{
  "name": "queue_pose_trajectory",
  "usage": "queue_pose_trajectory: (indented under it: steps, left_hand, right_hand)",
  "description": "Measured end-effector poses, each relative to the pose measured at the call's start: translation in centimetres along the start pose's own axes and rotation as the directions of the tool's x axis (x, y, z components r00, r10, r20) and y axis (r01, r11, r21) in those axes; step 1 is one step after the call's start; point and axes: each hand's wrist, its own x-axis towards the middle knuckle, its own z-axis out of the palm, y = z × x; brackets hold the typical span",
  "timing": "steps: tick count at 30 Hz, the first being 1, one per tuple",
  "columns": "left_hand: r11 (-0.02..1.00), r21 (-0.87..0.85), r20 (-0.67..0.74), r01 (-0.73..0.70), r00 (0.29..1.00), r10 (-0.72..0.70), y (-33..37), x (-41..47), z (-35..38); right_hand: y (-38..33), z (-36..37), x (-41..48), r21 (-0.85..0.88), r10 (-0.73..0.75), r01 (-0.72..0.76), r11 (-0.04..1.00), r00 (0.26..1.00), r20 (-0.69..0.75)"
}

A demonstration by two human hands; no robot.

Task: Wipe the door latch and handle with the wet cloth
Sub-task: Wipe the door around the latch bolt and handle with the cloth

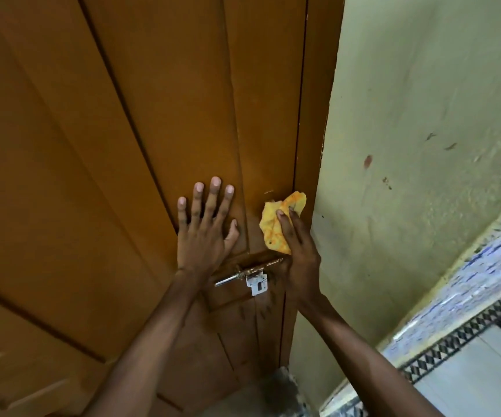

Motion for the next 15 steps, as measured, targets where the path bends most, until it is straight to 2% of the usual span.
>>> queue_pose_trajectory:
  steps: [3, 5, 8, 13, 15]
  left_hand:
    - [1.0, 0.002, -0.002, -0.001, 1.0, 0.001, 0.0, 0.0, 0.1]
    - [1.0, -0.004, 0.003, -0.002, 1.0, 0.002, 0.0, 0.1, 0.0]
    - [1.0, -0.016, 0.01, 0.001, 1.0, -0.001, 0.0, 0.0, 0.3]
    - [1.0, -0.012, 0.012, 0.006, 1.0, -0.005, 0.0, 0.0, 0.1]
    - [1.0, -0.005, 0.007, 0.005, 1.0, -0.005, 0.0, 0.1, 0.1]
  right_hand:
    - [-1.6, 0.3, 2.0, -0.06, -0.084, 0.084, 0.995, 0.996, -0.002]
    - [-2.0, 0.7, 2.0, -0.066, -0.077, 0.076, 0.995, 0.997, -0.022]
    - [-0.6, 1.2, -1.2, 0.019, -0.042, 0.042, 0.999, 0.999, -0.002]
    - [2.4, 1.6, -5.0, 0.089, 0.005, -0.019, 0.996, 0.988, 0.152]
    - [1.5, 0.9, -3.9, 0.134, 0.001, -0.014, 0.991, 0.995, 0.101]
